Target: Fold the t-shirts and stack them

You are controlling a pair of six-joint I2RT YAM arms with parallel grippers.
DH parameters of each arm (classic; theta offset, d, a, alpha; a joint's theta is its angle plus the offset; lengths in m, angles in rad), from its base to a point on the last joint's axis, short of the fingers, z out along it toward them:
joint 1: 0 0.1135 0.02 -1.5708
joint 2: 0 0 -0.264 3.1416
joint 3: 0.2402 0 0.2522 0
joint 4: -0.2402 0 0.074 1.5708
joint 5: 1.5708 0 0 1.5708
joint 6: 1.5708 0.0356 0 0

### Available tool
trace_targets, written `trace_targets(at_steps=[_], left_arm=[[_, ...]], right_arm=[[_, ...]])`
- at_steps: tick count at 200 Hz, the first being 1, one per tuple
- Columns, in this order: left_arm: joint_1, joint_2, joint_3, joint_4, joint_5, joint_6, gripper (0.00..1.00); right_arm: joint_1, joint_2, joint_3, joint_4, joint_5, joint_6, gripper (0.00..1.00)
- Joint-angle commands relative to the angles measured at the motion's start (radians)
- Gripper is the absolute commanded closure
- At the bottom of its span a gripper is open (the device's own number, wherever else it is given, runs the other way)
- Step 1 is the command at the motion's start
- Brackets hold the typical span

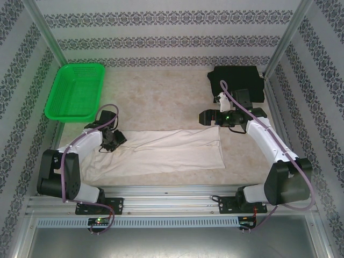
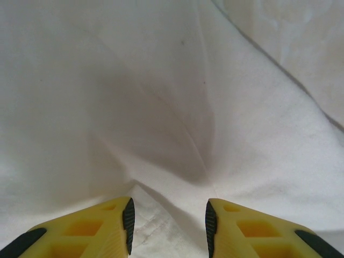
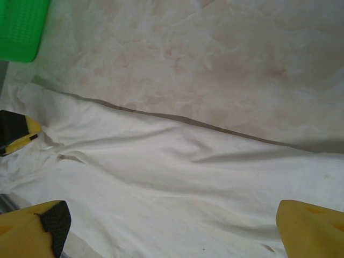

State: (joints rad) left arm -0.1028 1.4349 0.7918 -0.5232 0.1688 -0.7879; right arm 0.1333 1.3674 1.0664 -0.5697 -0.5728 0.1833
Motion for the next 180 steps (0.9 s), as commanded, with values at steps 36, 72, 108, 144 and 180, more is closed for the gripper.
trace_targets(at_steps=[36,72,108,144,180], left_arm=[[0.011,-0.029,0.012,-0.080,-0.046,0.077,0.61],[0.010,-0.023,-0.007,-0.050,-0.019,0.093,0.61],[0.009,0.002,-0.003,-0.053,-0.012,0.105,0.64],[0.007,0.040,-0.006,-0.047,-0.001,0.115,0.66],[0.005,0.059,-0.013,-0.038,0.011,0.110,0.73]], right_arm=[[0.127,-0.044,0.031,-0.096,-0.113,-0.100,0.02],[0.179,-0.045,0.040,-0.118,-0.109,-0.112,0.02],[0.184,-0.034,0.056,-0.131,-0.102,-0.119,0.02],[0.188,-0.031,0.060,-0.131,-0.099,-0.122,0.02],[0.196,-0.030,0.065,-0.131,-0.097,-0.123,0.02]])
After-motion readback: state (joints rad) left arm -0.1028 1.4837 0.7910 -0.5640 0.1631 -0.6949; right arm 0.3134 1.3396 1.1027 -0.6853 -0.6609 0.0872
